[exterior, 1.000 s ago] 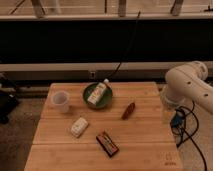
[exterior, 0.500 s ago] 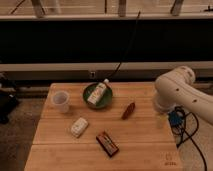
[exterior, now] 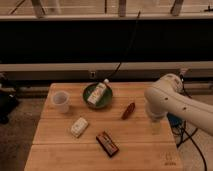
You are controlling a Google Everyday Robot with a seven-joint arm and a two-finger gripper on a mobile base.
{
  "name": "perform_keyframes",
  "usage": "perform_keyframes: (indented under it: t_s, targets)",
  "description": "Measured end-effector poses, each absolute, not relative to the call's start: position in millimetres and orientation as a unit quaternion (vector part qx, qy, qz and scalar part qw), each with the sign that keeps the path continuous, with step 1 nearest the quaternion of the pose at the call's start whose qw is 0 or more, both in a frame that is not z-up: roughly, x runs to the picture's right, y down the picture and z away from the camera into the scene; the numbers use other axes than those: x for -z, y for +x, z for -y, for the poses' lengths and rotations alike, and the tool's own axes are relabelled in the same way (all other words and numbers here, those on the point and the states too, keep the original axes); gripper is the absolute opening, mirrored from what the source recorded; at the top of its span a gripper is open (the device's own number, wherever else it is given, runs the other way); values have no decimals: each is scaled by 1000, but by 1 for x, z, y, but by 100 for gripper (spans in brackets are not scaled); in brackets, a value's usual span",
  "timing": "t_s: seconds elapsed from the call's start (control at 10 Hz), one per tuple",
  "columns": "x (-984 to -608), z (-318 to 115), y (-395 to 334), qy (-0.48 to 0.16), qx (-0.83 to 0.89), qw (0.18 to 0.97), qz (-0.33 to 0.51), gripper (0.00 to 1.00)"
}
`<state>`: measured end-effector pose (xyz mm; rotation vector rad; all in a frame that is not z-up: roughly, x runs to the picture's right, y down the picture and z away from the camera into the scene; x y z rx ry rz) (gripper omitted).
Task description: Push the eraser across the table
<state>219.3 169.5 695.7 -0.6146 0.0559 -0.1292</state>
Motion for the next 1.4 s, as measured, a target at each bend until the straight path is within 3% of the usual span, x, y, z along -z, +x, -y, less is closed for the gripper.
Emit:
perform_keyframes:
  t_s: [0.3, 1.4]
  targets:
    - [-704, -204, 195, -314, 97, 944, -23, 80]
    - [-713, -238, 164, -339, 137, 931, -9, 80]
